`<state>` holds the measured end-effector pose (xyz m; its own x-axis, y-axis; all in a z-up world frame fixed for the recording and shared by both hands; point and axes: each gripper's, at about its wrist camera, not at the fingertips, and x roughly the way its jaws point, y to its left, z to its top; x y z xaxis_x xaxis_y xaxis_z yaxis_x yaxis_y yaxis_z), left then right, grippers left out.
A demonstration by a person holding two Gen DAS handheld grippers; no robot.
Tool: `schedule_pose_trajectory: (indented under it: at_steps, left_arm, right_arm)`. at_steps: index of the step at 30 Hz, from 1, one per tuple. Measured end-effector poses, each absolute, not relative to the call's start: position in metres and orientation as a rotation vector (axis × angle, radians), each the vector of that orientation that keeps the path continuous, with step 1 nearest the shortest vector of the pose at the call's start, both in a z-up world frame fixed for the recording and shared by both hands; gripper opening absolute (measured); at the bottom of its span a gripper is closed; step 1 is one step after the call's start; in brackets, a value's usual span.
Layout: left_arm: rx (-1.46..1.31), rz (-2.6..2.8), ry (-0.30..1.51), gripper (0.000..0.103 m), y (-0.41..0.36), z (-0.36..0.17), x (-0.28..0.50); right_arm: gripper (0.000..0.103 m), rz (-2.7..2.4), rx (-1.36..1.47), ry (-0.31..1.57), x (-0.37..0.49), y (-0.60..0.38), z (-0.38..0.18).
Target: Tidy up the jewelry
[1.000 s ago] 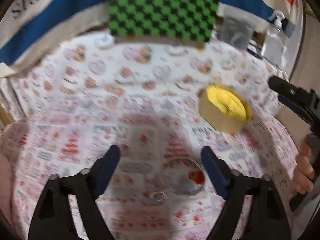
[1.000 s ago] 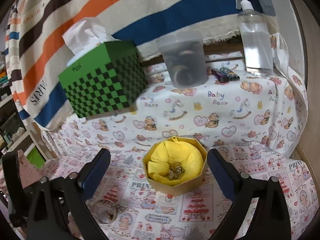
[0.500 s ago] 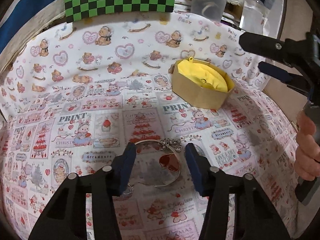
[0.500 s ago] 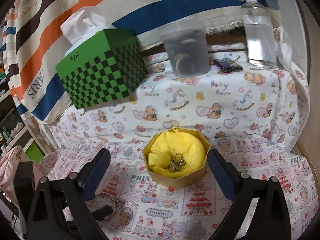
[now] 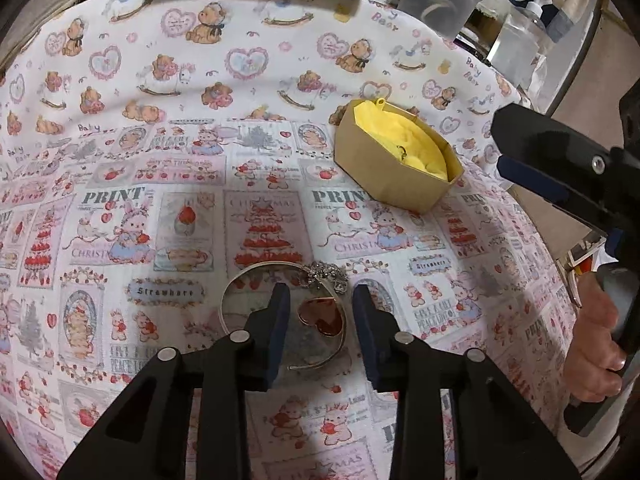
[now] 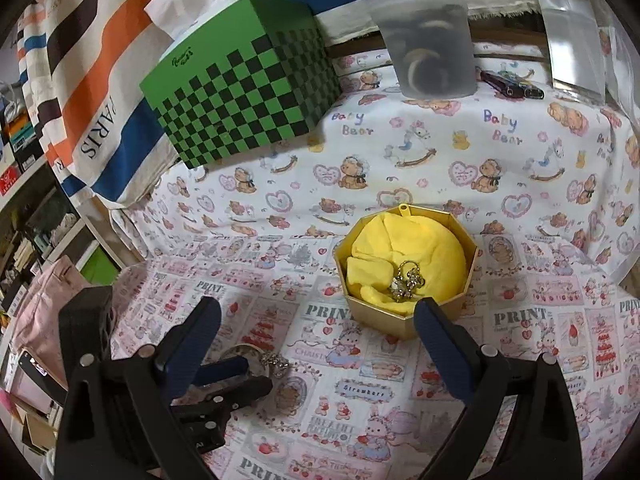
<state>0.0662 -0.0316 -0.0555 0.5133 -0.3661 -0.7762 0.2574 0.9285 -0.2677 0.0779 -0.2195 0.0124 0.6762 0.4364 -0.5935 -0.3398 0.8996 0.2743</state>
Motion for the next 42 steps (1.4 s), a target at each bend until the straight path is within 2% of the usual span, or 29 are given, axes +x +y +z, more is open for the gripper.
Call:
schedule_pose_trajectory:
  at_steps: [2, 8, 22, 24, 27, 35, 38, 42]
  left_arm:
    - [-0.121, -0.380, 0.964, 0.022, -0.032, -0.057, 0.066]
    - [-0.125, -0.387, 0.940, 0.022, -0.030, -0.051, 0.065]
    - [-0.217, -0.120, 0.716, 0.022, 0.035, -0.001, 0.059]
    - [-0.227, -0.090, 0.712, 0.022, 0.042, 0.000, 0.061]
    - [-0.253, -0.080, 0.712, 0.022, 0.050, 0.000, 0.060]
    - [-0.194, -0.074, 0.672, 0.022, 0.040, 0.005, 0.053]
    - [-0.117, -0.044, 0.627, 0.022, 0.029, 0.009, 0.047]
    - [-0.048, -0.057, 0.592, 0.022, 0.015, 0.011, 0.040]
  right_arm:
    - [0.097, 0.436, 0.146, 0.705, 0.078, -0.219, 0.013]
    - [0.097, 0.423, 0.140, 0.708, 0.080, -0.220, 0.012]
    - [0.096, 0.482, 0.079, 0.778, 0.081, -0.193, -0.013]
    - [0.091, 0.502, 0.046, 0.798, 0.079, -0.181, -0.021]
    - [0.079, 0.520, -0.002, 0.828, 0.077, -0.166, -0.033]
    - [0.035, 0.543, 0.030, 0.930, 0.086, -0.156, -0.057]
    - [0.023, 0.534, 0.058, 0.932, 0.089, -0.159, -0.059]
    - [0.016, 0.532, 0.097, 0.932, 0.093, -0.165, -0.061]
